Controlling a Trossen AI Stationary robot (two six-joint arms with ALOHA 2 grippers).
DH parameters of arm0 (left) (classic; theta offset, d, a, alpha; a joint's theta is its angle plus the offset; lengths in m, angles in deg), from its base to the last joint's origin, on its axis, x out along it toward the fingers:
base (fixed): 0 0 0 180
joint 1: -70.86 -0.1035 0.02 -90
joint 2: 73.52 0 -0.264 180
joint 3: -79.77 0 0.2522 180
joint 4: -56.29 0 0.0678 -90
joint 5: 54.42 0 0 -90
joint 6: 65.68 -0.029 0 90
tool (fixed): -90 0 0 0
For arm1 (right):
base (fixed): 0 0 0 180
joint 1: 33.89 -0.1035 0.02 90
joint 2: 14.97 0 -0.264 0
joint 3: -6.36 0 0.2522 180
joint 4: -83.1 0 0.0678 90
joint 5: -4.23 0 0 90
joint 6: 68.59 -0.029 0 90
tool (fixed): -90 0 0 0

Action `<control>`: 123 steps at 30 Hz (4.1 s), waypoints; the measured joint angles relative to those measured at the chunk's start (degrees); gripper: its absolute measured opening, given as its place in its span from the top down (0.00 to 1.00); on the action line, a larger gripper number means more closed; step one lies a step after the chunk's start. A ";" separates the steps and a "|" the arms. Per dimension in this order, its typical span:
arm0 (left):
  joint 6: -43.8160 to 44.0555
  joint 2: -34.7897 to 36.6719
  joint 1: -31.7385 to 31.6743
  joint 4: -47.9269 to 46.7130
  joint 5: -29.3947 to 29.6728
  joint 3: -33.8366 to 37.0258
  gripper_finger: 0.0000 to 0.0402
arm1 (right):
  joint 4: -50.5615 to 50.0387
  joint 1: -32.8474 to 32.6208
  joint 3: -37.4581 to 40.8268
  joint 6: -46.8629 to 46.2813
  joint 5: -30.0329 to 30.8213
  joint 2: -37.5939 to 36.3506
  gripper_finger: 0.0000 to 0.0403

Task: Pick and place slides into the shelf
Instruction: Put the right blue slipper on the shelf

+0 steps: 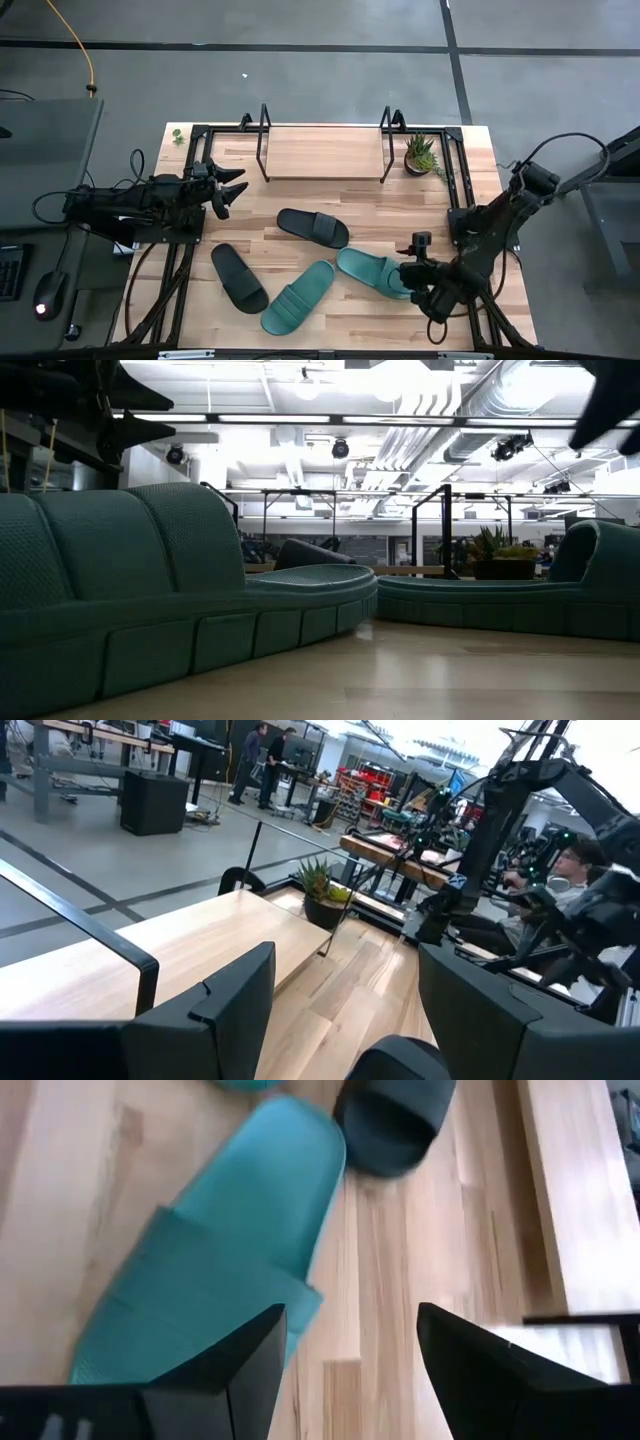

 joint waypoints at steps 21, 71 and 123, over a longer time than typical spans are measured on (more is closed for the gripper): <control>0.11 0.00 0.00 -1.38 0.00 0.00 0.43 | 2.92 -8.34 -0.87 -15.27 -3.73 11.73 0.46; 0.13 0.02 -0.02 -2.27 0.02 0.00 0.43 | -4.07 -7.20 -0.67 -26.24 9.43 25.16 0.71; -29.91 -17.97 0.07 17.03 -26.72 -0.04 0.43 | -8.20 6.93 -0.70 -28.62 29.38 -2.74 1.00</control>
